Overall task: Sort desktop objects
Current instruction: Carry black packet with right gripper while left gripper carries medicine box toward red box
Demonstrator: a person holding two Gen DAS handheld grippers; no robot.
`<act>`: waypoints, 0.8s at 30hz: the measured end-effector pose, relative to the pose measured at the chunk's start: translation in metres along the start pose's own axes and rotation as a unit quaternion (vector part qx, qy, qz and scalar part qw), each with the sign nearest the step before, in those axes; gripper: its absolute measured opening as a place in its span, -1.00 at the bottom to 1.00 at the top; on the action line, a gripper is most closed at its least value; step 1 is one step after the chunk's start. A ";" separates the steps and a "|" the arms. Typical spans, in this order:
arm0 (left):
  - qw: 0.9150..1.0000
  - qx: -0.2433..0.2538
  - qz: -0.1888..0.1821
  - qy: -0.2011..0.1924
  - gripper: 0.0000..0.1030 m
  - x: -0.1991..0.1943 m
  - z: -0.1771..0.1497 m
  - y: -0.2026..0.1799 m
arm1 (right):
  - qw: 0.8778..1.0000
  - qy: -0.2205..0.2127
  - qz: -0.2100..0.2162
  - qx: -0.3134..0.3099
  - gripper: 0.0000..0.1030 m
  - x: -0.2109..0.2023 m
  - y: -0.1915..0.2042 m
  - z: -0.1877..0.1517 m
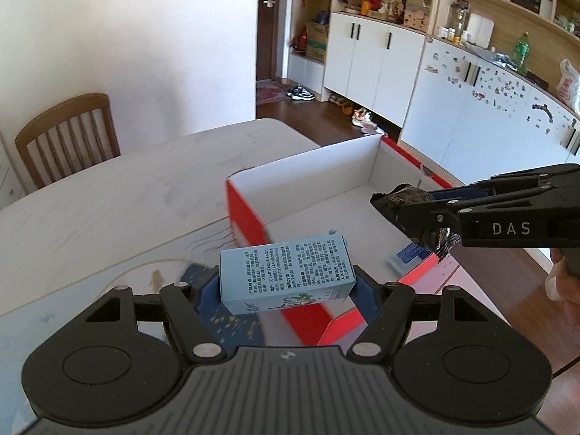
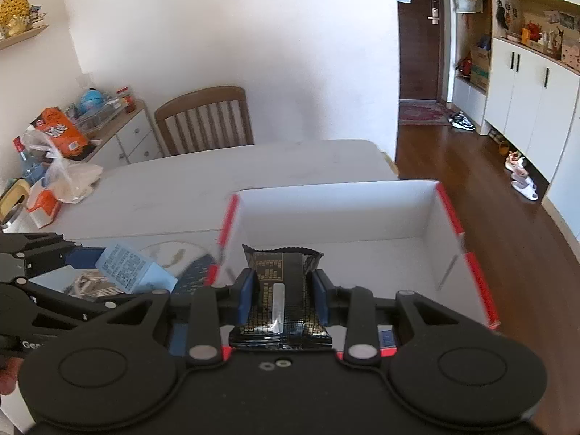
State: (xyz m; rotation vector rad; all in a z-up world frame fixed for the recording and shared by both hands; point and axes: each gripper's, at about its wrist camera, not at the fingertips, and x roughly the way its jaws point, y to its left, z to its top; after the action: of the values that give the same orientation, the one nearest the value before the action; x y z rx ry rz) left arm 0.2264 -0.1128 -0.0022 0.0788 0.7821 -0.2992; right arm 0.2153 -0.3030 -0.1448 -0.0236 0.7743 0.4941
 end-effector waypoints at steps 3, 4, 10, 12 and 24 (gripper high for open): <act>1.000 0.015 -0.007 0.002 0.40 0.010 0.009 -0.012 | 1.000 -0.001 -0.006 0.000 -0.35 0.001 -0.014 0.002; 1.000 0.018 -0.011 0.003 0.40 0.012 0.011 -0.015 | 1.000 -0.002 -0.007 0.001 -0.35 0.001 -0.019 0.003; 0.999 0.034 -0.026 0.022 0.40 0.037 0.024 -0.035 | 1.000 0.005 -0.012 0.001 -0.35 0.009 -0.040 0.009; 0.998 0.041 -0.032 0.033 0.40 0.048 0.029 -0.042 | 1.000 0.008 -0.011 0.000 -0.35 0.013 -0.046 0.011; 0.991 0.083 -0.042 0.091 0.41 0.107 0.041 -0.067 | 0.998 0.061 -0.019 -0.011 -0.34 0.060 -0.074 0.013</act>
State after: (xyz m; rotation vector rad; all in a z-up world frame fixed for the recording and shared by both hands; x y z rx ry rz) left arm 0.3060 -0.2090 -0.0458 0.2327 0.9418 -0.4421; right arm 0.2924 -0.3410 -0.1879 -0.0899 0.8859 0.4694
